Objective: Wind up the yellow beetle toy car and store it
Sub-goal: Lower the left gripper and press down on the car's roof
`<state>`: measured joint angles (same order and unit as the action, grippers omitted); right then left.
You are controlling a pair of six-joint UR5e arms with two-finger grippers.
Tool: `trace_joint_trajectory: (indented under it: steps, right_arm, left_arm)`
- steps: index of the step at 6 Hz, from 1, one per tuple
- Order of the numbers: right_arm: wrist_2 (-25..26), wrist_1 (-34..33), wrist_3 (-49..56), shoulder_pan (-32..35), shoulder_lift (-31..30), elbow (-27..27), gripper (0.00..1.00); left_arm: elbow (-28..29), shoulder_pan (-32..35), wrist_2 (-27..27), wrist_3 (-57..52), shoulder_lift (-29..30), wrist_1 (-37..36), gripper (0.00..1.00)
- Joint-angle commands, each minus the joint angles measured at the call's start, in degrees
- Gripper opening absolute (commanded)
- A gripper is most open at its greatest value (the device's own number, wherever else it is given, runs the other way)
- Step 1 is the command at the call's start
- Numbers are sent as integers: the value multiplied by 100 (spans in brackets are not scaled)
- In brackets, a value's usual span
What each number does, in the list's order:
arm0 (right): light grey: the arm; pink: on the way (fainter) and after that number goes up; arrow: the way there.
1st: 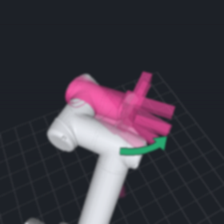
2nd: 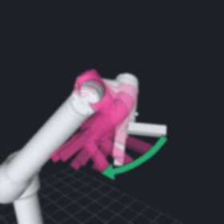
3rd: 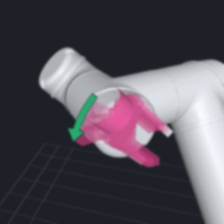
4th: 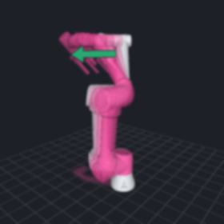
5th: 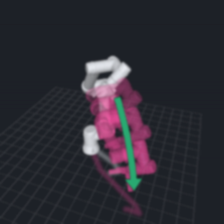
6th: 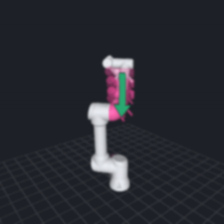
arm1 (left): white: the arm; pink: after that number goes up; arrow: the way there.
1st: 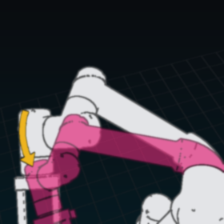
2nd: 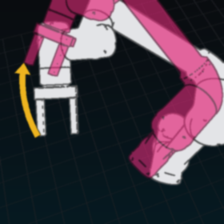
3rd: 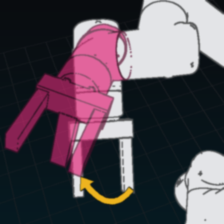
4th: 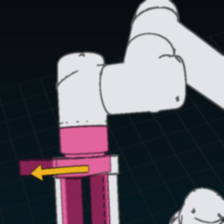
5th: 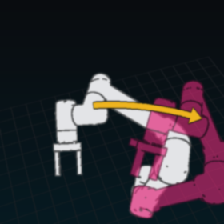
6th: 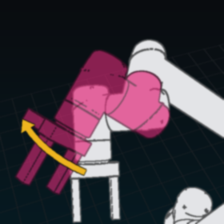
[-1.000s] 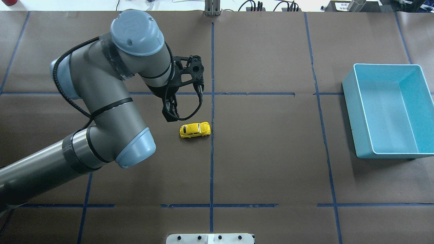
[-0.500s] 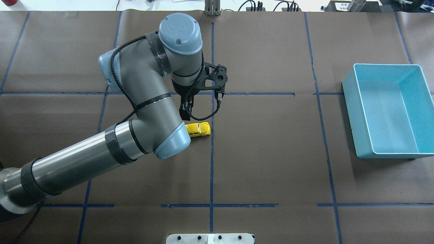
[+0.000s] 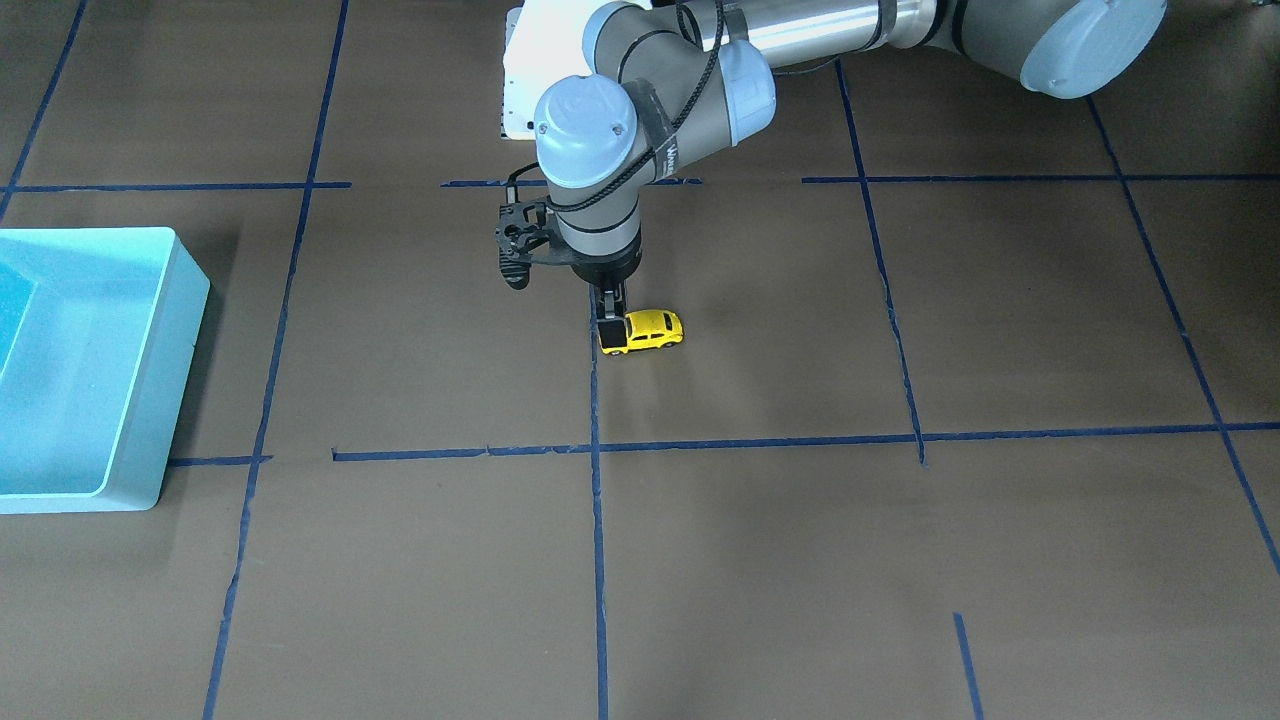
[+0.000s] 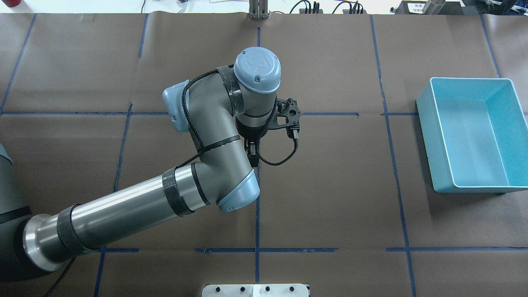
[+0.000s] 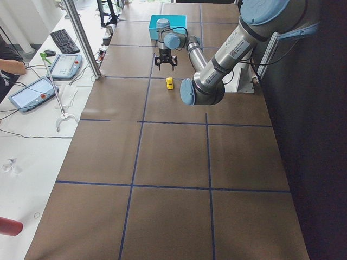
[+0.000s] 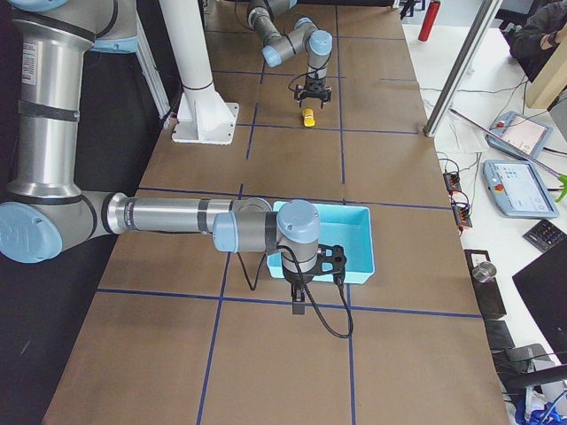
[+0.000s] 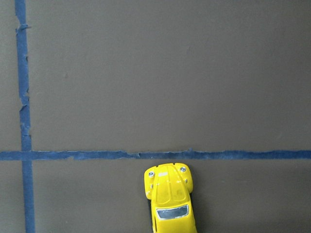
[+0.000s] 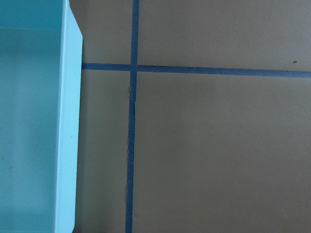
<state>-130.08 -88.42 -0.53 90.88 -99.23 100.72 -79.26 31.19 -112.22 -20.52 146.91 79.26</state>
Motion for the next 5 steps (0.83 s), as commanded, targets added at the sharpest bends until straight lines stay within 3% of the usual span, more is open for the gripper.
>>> trace_joint_trajectory:
  steps: [1,5]
  right_arm:
    - [0,0,0,0,0,0,100]
    - [0,0,0,0,0,0,100]
  left_arm:
    - [269,-60,33,294,22,28,100]
    - [797,-209,560,294,179,159,100]
